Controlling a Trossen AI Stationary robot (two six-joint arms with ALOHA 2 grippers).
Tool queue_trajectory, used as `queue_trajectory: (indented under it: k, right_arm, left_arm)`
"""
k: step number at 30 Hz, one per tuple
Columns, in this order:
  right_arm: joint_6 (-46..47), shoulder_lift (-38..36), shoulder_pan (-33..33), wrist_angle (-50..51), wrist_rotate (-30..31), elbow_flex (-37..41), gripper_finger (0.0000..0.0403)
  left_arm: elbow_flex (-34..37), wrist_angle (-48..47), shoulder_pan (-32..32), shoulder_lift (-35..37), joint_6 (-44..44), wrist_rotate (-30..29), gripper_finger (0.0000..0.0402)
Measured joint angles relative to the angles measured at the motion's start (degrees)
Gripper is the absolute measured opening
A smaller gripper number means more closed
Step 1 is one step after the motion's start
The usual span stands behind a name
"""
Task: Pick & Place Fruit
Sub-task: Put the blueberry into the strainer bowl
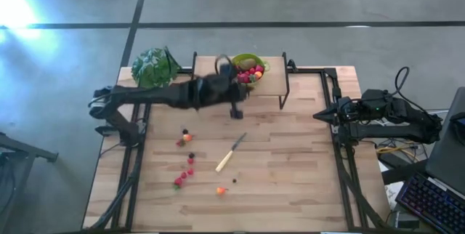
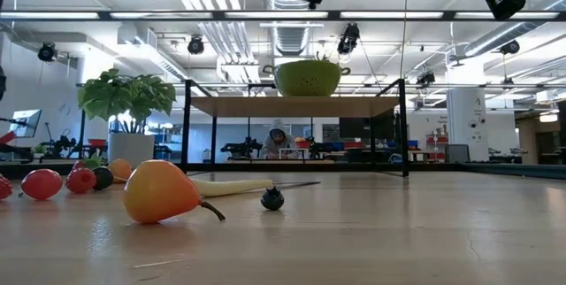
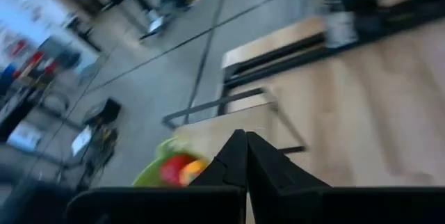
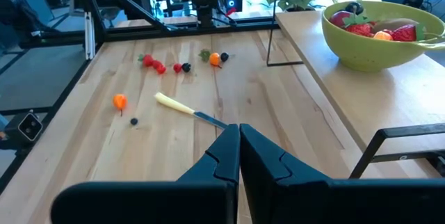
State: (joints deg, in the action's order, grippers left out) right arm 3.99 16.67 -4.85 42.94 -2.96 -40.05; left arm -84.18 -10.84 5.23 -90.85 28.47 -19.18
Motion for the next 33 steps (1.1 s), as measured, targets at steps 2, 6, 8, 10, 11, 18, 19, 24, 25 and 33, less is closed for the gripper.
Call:
queue_trajectory:
  k: [2, 6, 8, 10, 11, 18, 19, 24, 25, 33]
  right_arm:
    - [0.0, 0.0, 0.0, 0.0, 0.0, 0.0, 0.0008]
    - [0.0, 0.0, 0.0, 0.0, 0.0, 0.0, 0.0008]
    - [0.0, 0.0, 0.0, 0.0, 0.0, 0.0, 0.0008]
    - [0.0, 0.0, 0.0, 0.0, 0.0, 0.0, 0.0008]
    - [0.0, 0.0, 0.0, 0.0, 0.0, 0.0, 0.0008]
    - [0.0, 0.0, 0.0, 0.0, 0.0, 0.0, 0.0008]
    - [0.0, 0.0, 0.0, 0.0, 0.0, 0.0, 0.0008]
    - [0.0, 0.0, 0.0, 0.0, 0.0, 0.0, 0.0008]
    - [0.0, 0.0, 0.0, 0.0, 0.0, 0.0, 0.0008]
    - [0.0, 0.0, 0.0, 0.0, 0.0, 0.0, 0.0008]
  left_arm:
    - [0.0, 0.4, 3.0, -0.1, -1.9, 0.2, 0.0]
    - [0.1, 0.6, 8.1, -0.4, -6.3, 1.0, 0.0]
    - [0.1, 0.8, 10.2, -0.8, -9.5, 1.3, 0.0]
    - [0.1, 0.8, 12.1, -0.8, -13.0, 1.8, 0.0]
    - [0.1, 0.8, 12.9, -0.9, -14.5, 2.0, 0.0]
    - [0.2, 0.8, 15.3, -0.9, -21.1, 2.2, 0.0]
    - [0.4, 1.0, 15.3, -0.9, -21.3, 2.2, 0.0]
    - [1.1, 0.9, 15.3, -3.1, -21.5, 2.2, 0.0]
    - [1.1, 0.8, 15.3, -3.7, -21.5, 2.3, 0.0]
    - [1.1, 0.9, 16.0, -6.9, -21.1, 2.8, 0.0]
